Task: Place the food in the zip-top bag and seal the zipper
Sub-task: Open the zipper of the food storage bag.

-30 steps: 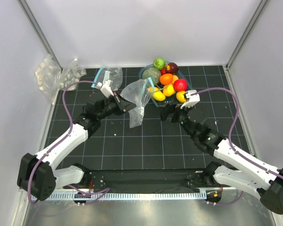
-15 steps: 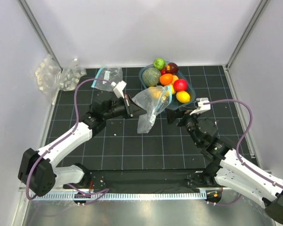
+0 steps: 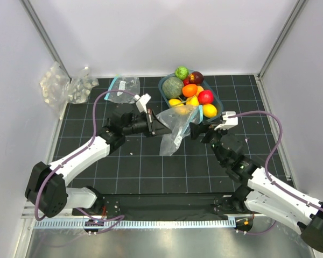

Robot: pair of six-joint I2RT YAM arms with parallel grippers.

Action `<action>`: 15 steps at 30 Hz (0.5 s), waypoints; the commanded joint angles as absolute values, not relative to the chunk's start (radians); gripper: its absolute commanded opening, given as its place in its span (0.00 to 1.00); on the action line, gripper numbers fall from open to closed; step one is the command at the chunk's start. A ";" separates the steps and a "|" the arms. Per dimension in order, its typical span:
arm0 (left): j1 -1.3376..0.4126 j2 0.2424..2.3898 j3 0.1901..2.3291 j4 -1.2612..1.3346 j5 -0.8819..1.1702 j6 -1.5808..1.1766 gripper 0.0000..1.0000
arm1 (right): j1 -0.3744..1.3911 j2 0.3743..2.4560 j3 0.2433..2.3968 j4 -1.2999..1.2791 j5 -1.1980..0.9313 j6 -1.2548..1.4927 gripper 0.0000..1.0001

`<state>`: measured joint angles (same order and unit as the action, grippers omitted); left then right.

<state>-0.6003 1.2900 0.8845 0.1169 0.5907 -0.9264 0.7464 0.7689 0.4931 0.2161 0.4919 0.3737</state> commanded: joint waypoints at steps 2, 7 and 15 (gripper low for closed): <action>-0.606 1.293 0.923 0.186 0.661 -0.956 0.00 | 0.741 0.799 0.499 0.276 0.577 0.390 0.97; -0.606 1.304 0.922 0.207 0.686 -0.971 0.00 | 0.692 0.805 0.476 0.334 0.421 0.405 0.87; -0.607 1.312 0.919 0.218 0.696 -0.971 0.00 | 0.654 0.790 0.459 0.353 0.319 0.433 0.63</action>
